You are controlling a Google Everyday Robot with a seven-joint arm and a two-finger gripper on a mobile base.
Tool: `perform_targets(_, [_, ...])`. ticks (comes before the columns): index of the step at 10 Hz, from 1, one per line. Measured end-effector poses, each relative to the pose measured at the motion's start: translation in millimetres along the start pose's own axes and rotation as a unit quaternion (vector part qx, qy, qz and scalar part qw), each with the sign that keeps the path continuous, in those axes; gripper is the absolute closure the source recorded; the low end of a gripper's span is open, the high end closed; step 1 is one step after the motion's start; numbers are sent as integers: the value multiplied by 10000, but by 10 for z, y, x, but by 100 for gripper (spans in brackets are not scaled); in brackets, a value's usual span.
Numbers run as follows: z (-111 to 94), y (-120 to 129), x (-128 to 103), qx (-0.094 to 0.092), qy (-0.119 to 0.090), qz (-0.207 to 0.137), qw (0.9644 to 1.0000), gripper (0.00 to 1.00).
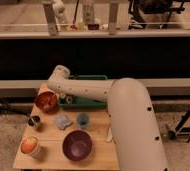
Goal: Place fork in red bowl
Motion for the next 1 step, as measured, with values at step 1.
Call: perform_targets(1, [0, 0, 0, 0, 0, 0, 10000, 20])
